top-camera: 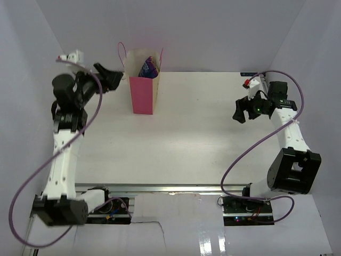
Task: Place the snacks into the paper bag
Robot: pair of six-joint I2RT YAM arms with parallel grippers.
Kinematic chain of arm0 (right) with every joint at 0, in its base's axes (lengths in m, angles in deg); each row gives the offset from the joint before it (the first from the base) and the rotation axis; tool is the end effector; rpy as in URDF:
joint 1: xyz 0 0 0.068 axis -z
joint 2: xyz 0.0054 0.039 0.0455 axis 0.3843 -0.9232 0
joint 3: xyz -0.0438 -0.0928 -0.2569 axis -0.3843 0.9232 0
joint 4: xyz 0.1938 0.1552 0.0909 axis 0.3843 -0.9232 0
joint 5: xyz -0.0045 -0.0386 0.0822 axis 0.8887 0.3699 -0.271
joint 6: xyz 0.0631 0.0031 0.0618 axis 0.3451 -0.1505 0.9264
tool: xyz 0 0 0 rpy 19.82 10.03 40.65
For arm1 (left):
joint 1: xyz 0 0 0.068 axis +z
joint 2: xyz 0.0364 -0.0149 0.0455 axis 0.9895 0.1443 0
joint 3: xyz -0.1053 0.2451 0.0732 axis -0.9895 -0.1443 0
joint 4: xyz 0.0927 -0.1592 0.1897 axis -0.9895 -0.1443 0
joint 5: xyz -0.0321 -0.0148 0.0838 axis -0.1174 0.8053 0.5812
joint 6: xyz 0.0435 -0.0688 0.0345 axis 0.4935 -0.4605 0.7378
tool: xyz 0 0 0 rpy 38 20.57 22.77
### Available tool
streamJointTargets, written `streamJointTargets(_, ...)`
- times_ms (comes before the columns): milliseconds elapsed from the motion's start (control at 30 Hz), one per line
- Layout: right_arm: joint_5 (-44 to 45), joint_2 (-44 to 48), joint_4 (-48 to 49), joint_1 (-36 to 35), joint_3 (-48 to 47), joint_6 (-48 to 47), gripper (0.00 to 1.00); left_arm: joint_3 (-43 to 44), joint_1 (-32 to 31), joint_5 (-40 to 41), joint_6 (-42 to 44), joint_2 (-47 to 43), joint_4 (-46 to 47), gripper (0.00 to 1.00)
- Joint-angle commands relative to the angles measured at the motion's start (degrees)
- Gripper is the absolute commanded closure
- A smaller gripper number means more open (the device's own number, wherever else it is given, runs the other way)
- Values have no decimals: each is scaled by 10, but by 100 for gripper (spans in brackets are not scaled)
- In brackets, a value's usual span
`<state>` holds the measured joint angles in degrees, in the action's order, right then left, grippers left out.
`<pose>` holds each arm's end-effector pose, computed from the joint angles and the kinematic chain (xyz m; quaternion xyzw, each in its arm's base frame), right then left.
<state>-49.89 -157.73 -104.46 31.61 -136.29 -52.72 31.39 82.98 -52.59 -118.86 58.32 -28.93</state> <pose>0.3375 -0.0089 0.2685 -0.2913 0.8600 0.1418 0.3942 0.3296 -0.0293 0.4596 -0.0245 0.7143 -0.3320 0.6157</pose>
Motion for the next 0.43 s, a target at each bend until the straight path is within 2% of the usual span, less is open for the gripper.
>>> streamJointTargets(0, 163, 27, 104, 1, -28, 120, 10, -162, -1, 156, 146, -174, -52, 2)
streamJointTargets(33, 183, 31, 122, 2, -30, 136, 10, -223, 0, 157, 147, -204, -66, 2)
streamJointTargets(67, 196, 33, 125, 1, -31, 152, 10, -249, 0, 157, 145, -252, -77, 2)
streamJointTargets(267, 213, 60, 149, 2, -19, 186, 10, -413, 0, 135, 79, -380, -102, 2)
streamJointTargets(400, 209, 88, 168, 4, 0, 186, 10, -452, 0, 151, 64, -434, -103, 2)
